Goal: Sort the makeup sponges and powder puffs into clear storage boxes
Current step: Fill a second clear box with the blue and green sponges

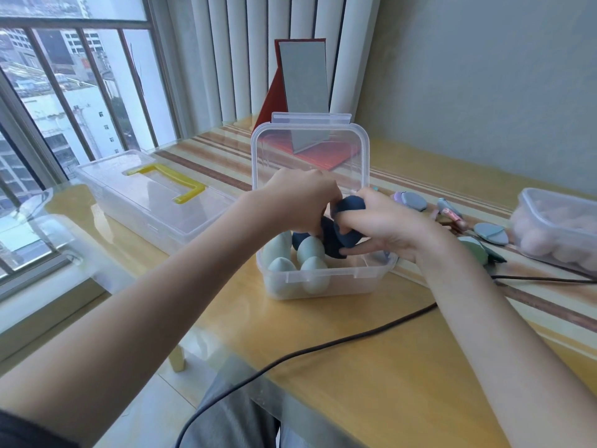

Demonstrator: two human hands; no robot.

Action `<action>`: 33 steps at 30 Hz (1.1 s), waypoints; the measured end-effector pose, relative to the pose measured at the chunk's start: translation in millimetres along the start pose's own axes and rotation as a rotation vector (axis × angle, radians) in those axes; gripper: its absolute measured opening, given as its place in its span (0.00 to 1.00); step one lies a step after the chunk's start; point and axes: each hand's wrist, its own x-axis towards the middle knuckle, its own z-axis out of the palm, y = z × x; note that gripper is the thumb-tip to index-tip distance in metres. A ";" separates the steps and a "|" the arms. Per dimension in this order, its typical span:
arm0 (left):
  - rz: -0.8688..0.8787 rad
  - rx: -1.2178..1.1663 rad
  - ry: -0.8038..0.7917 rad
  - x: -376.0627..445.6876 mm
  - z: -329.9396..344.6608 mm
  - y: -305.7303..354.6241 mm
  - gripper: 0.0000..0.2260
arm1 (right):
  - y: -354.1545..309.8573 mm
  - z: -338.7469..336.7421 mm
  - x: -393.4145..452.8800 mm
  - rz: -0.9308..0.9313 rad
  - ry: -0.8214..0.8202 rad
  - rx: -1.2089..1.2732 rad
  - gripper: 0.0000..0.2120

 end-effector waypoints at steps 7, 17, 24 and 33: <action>0.001 -0.058 0.009 -7.1 3.2 -5.9 0.10 | 2.6 -0.8 0.3 -0.003 -0.009 0.062 0.16; 0.028 0.141 0.100 -2.5 8.6 2.1 0.05 | -5.5 -8.8 -21.2 -0.217 -0.042 -0.564 0.18; -0.039 0.105 0.094 -2.5 13.5 -2.0 0.07 | 6.7 22.8 -5.5 -0.241 0.180 -0.654 0.12; -0.154 -0.182 0.004 -25.2 13.2 -15.6 0.19 | 7.5 26.0 -4.5 -0.166 0.211 -0.740 0.23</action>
